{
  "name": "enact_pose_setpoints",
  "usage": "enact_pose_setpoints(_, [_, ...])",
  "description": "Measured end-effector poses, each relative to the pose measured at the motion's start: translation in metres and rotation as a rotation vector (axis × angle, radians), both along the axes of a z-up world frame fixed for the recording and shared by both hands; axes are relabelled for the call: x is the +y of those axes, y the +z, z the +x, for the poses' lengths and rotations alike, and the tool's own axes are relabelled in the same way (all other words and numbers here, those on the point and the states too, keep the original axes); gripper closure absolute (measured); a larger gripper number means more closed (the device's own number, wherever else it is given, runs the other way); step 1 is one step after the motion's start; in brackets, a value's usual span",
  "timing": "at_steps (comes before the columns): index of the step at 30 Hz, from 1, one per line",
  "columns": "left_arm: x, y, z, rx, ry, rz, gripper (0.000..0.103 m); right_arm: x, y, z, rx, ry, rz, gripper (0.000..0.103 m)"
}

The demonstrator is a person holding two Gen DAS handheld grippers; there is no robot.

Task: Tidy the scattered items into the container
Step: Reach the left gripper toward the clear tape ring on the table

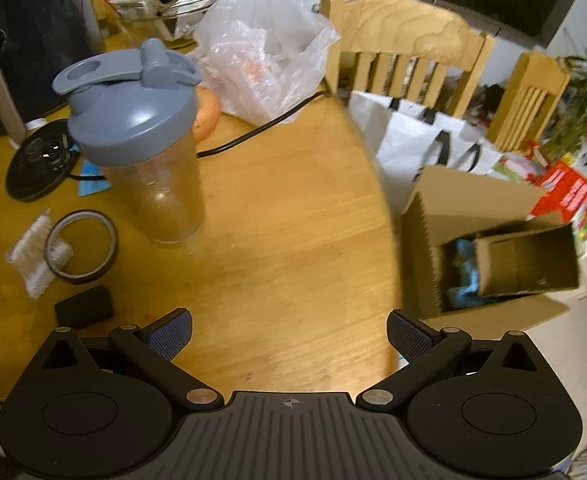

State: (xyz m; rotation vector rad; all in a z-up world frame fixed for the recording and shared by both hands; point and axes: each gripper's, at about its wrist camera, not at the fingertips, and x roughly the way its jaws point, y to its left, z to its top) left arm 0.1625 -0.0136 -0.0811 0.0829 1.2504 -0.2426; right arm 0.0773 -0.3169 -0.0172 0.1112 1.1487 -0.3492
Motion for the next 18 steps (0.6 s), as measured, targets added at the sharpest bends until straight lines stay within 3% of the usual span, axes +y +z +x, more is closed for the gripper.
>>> enact_pose_setpoints(13, [-0.048, -0.033, 0.019, -0.124, -0.279, 0.040, 0.035, 0.005, -0.005, -0.009, 0.012, 0.002, 0.049, 0.000])
enact_pose_setpoints(18, [-0.064, -0.035, 0.034, -0.115, -0.308, -0.020, 0.035, 0.003, -0.006, -0.013, 0.012, -0.020, 0.051, 0.000])
